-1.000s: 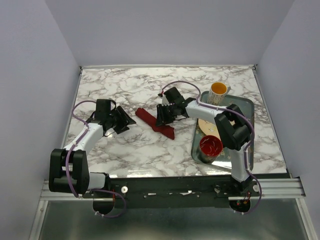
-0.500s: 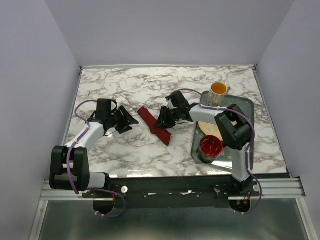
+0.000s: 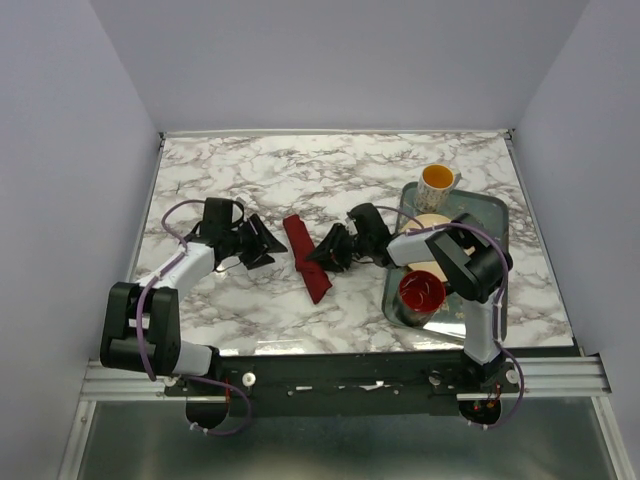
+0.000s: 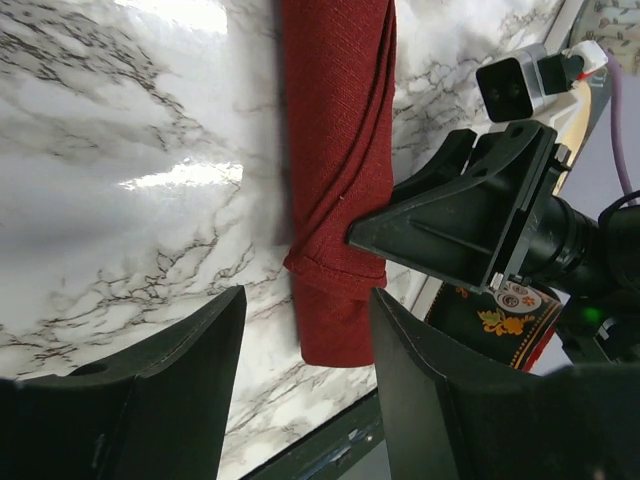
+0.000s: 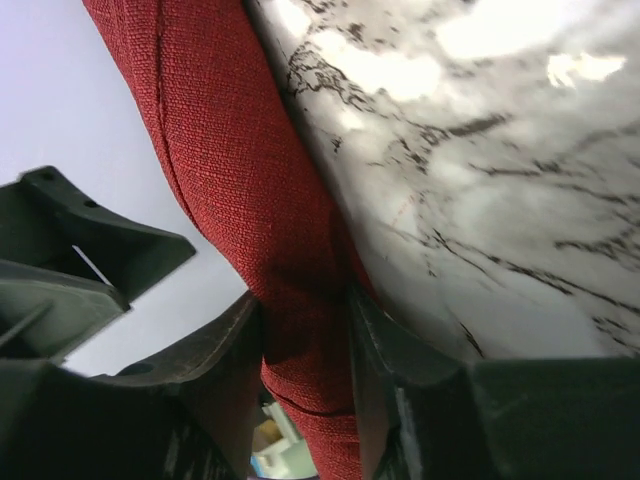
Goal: Fold the napkin, place the utensils inside, and roll it up
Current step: Roll the napkin with the utensil
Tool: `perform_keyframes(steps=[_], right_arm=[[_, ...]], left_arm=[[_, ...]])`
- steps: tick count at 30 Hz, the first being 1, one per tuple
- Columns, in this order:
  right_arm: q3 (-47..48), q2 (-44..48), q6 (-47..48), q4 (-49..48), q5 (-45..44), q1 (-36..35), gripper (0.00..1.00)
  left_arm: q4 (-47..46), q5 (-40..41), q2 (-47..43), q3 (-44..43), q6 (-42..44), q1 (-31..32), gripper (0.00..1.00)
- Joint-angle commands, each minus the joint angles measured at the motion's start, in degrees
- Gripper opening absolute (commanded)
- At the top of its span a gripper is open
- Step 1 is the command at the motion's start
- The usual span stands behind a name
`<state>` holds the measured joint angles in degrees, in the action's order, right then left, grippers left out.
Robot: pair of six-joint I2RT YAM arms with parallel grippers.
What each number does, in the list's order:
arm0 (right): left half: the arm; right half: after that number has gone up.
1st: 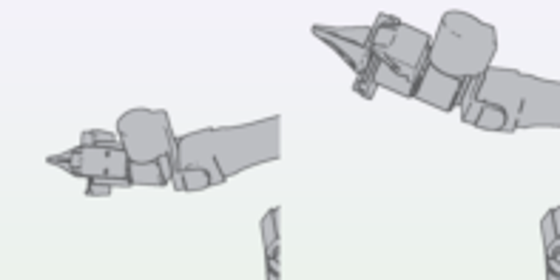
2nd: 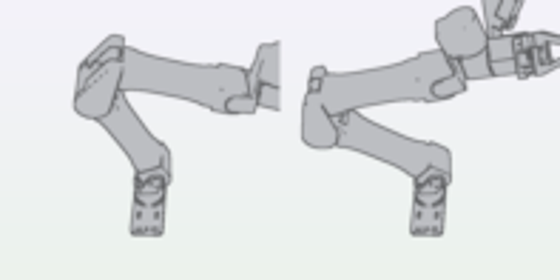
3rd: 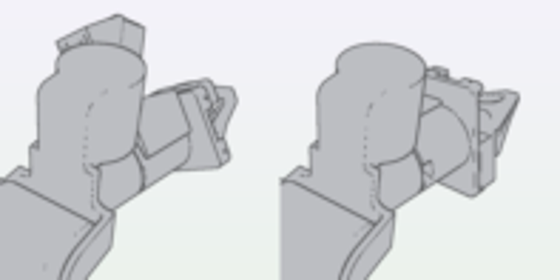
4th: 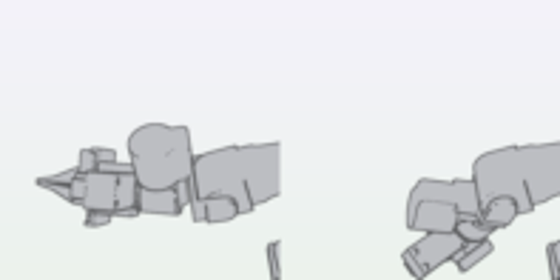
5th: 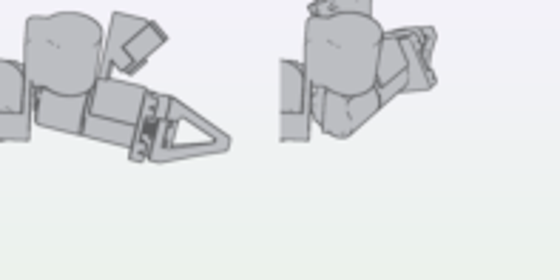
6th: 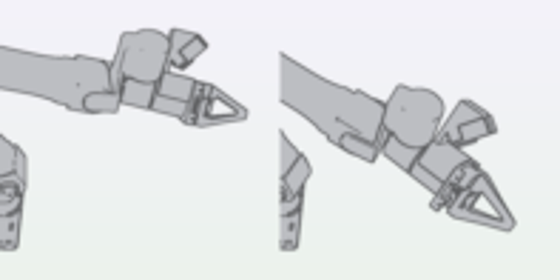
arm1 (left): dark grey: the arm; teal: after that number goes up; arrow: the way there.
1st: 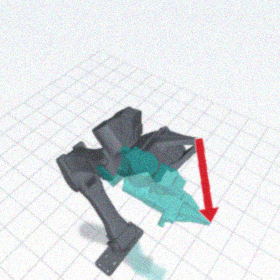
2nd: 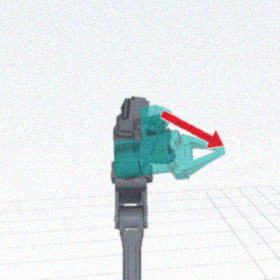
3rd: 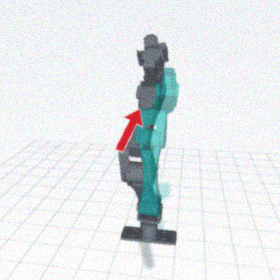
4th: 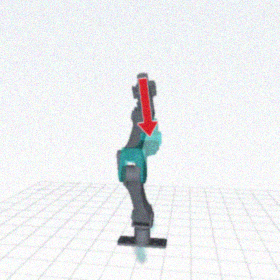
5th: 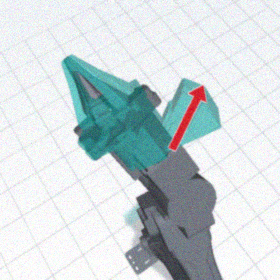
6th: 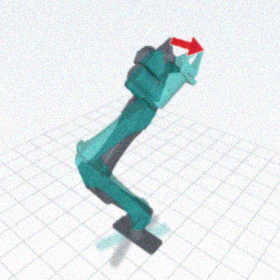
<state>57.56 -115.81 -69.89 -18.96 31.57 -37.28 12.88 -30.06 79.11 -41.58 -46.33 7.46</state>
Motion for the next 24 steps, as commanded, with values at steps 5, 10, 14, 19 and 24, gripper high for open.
perform_keyframes(steps=[5,10,14,19,24], right_arm=[[-2.0,1.4,-0.6,-3.0,-2.1,-0.8,0.51],[-1.2,3.1,2.6,0.8,-4.0,-1.1,0.54],[0.1,2.7,3.4,1.8,-4.1,-1.3,0.54],[1.4,2.8,4.3,3.1,-4.5,-1.7,0.54],[1.9,2.7,4.5,3.7,-4.4,-1.9,0.54]], left_arm=[[-1.3,-2.0,0.7,-2.2,-0.7,4.7,0.58],[-1.2,0.4,0.8,-3.8,-1.6,7.8,0.54],[-0.8,2.5,2.0,-5.6,-2.4,10.0,0.48],[-1.1,5.7,3.7,-4.9,-2.7,11.1,0.47],[-4.6,6.1,5.5,-4.0,-3.2,11.3,0.46]])
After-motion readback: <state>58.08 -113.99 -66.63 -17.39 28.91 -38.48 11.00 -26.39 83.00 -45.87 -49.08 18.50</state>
